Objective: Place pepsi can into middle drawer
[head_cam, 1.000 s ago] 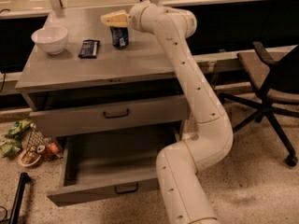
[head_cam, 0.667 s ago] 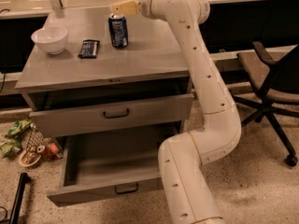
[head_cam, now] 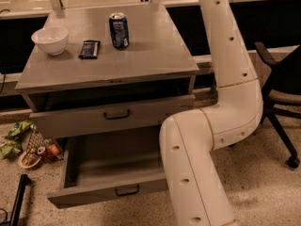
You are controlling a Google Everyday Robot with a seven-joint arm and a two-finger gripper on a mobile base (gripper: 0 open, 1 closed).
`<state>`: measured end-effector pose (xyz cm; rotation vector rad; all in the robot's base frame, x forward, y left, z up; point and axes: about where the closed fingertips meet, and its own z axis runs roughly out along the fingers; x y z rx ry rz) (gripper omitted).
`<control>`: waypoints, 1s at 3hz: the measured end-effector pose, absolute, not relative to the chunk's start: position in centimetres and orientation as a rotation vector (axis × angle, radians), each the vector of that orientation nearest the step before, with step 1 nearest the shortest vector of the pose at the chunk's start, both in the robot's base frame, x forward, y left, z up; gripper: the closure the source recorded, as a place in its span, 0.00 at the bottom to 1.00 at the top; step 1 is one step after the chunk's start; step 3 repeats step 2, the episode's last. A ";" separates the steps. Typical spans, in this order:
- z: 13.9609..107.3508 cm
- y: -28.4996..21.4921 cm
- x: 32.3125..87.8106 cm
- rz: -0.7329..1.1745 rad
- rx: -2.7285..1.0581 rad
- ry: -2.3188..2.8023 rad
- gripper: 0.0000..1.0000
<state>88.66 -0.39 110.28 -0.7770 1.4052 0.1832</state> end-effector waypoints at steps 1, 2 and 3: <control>114.2 -1.2 88.5 0.075 -0.842 1.331 0.00; 114.6 -1.2 88.7 0.032 -0.884 1.313 0.00; 114.6 -1.2 88.7 0.032 -0.884 1.313 0.00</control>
Offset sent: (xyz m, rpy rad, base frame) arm -0.0010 -0.0082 0.0377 -0.0851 -0.0930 -0.0084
